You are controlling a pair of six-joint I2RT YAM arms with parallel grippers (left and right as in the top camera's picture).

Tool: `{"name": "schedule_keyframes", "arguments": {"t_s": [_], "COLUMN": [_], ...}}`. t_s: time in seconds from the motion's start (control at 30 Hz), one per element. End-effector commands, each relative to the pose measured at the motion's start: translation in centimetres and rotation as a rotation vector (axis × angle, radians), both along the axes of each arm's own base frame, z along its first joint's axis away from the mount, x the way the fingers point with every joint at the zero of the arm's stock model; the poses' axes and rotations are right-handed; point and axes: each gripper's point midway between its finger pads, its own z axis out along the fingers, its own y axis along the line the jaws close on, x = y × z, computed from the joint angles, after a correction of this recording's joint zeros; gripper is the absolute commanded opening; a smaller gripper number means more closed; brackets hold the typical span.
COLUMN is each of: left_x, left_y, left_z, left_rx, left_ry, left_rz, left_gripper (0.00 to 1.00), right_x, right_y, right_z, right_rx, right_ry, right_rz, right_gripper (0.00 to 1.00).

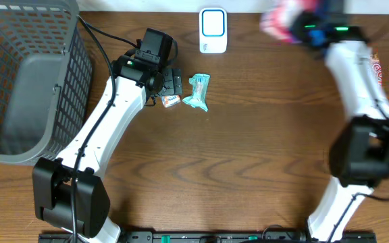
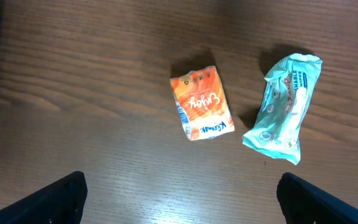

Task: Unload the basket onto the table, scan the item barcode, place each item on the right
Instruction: 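Carry the purple pack right and release it near the chocolate bar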

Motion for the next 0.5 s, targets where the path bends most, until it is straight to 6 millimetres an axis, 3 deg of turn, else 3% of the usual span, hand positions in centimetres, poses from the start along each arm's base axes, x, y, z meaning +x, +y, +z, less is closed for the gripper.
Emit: {"name": "schedule_keyframes", "arguments": {"t_s": [0.0,0.07,0.23,0.37,0.47], "left_x": [0.4,0.4,0.4,0.4,0.4], "left_y": [0.2,0.2,0.2,0.2,0.2], "left_z": [0.3,0.3,0.3,0.3,0.3], "left_rx": [0.006,0.006,0.006,0.006,0.006], "left_ry": [-0.010,-0.010,-0.010,-0.010,-0.010], "left_rz": [0.013,0.013,0.013,0.013,0.013], "left_gripper": [0.98,0.98,0.98,0.98,0.98], "right_x": [-1.1,-1.7,-2.7,-3.6,-4.2], "right_y": [-4.8,-6.3,-7.7,-11.3,-14.7], "right_z": [2.4,1.1,-3.2,-7.4,-9.2], "right_rx": [-0.047,-0.094,-0.199,-0.281,-0.331], "right_ry": [-0.025,0.009,0.090,0.199,0.246], "right_rz": [-0.059,0.025,0.264,0.271,0.229], "right_gripper": [0.01,0.01,0.01,0.01,0.01]}}
